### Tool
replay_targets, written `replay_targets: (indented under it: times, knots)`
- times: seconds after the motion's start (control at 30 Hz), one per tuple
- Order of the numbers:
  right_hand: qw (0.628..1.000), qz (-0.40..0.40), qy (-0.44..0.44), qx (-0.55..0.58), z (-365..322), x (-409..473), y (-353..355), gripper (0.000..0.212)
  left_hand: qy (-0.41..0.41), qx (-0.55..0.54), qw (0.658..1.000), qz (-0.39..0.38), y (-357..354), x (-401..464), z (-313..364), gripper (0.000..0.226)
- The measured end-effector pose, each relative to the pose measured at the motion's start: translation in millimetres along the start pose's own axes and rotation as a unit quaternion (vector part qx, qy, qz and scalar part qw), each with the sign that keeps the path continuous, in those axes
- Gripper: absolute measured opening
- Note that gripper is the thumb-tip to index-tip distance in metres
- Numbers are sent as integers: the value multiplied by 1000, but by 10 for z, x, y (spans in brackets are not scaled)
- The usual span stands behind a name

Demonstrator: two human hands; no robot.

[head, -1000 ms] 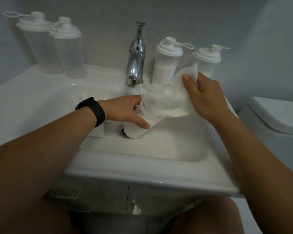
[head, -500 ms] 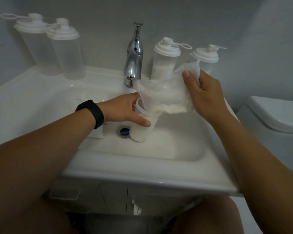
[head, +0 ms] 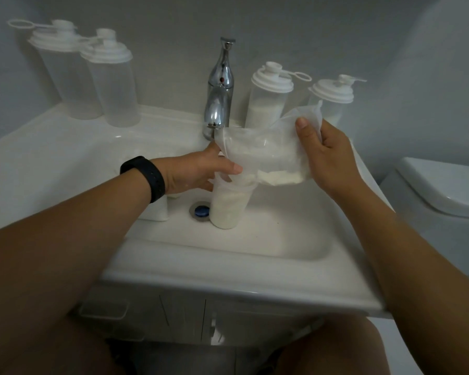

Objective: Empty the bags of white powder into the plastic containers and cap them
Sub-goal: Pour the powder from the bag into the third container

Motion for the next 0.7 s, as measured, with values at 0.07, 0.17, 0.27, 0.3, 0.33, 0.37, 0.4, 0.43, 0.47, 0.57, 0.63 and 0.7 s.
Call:
replay_targets:
  times: [0.07,0.17,0.27,0.3,0.33,0.37,0.4,0.43,0.47,0.57,0.63,0.7]
  knots:
    - [1000,-3,-4,-4,6,-1,-13,24,1,-9,1000,14,13,2,14,96]
    - [1000,-6,-16,-10,69,16,-14,28,-2,12,999,34,10,-3,48,64]
    - [999,-24,-33,-24,147,21,-31,35,-8,54,996,72,51,-1,86,29]
    - [998,-32,-40,-31,160,17,-41,36,-12,68,994,87,80,-1,96,24]
    - [997,-40,-45,-36,172,15,-49,36,-18,79,992,99,104,-5,104,23]
    - [997,-47,-52,-39,183,14,-54,35,-24,86,990,105,123,-13,109,23]
    - [996,-50,-59,-41,197,19,-51,35,-29,90,990,108,131,-23,118,23]
    - [996,-51,-67,-41,206,24,-43,35,-33,92,989,109,137,-31,128,22]
    - [995,-50,-72,-42,224,36,-31,37,-36,92,989,110,143,-37,137,19]
    - [995,-43,-72,-49,261,67,-15,40,-44,91,989,107,150,-49,166,15]
    - [996,-36,-64,-48,257,73,-15,49,-45,88,990,102,155,-51,177,17]
    - [998,-26,-50,-39,208,68,-14,60,-44,81,991,93,160,-57,181,20]
Point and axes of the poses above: each hand's wrist, its own x-axis towards the middle knuckle, its own y-axis out of the back of the hand, z = x × y, the point moved 6 cm from there along x, towards the middle knuckle, and after that the axes turned 15 degrees about z, right-handed, at the moved point
